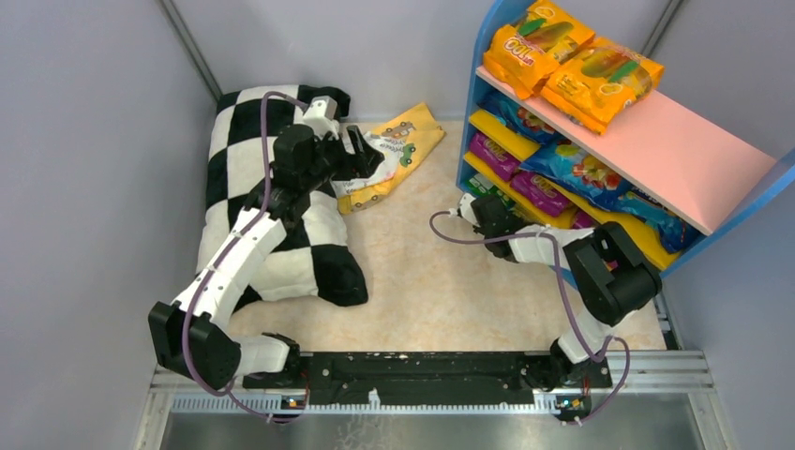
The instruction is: Place and organize the candy bags onto the shelf
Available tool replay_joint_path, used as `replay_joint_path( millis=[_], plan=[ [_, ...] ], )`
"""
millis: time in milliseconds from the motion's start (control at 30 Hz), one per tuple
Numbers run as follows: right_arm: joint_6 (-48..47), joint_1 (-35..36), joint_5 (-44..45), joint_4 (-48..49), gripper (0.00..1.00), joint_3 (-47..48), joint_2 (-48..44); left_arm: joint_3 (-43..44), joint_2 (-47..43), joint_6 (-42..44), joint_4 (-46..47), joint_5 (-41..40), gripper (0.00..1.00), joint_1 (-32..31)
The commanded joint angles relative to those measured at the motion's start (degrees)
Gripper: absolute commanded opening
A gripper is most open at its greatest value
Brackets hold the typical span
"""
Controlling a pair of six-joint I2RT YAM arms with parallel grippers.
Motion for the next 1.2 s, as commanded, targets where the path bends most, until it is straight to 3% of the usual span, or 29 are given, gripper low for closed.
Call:
replay_joint_path(
  millis=[0,300,367,533,600,800,1067,1133,1167],
  plan=[
    [7.22,-0.10,-2.49,-5.49,0.38,1.86,-2.19,-0.94,0.45,-2.04,3.91,3.69,0.85,1.68],
    [13.53,3.35,0.95,-9.96,0.50,-0.75,-9.67,-1.45,1.41,-3.95,5.00,6.86,0.85,3.17],
    [13.85,3.45,1.15,-10.91,0.45,-0.87,-9.92,-1.53,1.55,-3.97,4.98,6.80,0.85,3.22],
    [10.28,2.82,5.43,-4.79,0.16,-2.54,-8.33,-1.70,1.67,-4.22,5.21,6.93,0.85,3.31],
    [8.83,1.80,5.64,-2.64,0.09,-1.96,-6.75,-1.73,1.77,-4.24,5.16,6.97,0.85,3.33],
    [0.62,-1.56,6.15,5.23,0.01,-0.53,-0.75,-1.73,2.03,-4.32,5.32,7.22,0.85,3.44],
    [-3.77,-4.60,3.70,10.97,0.00,0.08,2.77,-1.89,2.21,-5.05,5.58,8.47,0.85,4.27],
    [-2.19,-4.54,1.26,9.19,0.03,1.21,2.79,-1.98,2.28,-5.37,5.81,9.10,0.85,4.53],
    [-1.05,-4.66,0.69,8.48,0.09,1.58,2.79,-2.05,2.29,-5.50,5.86,9.18,0.85,4.60]
  ],
)
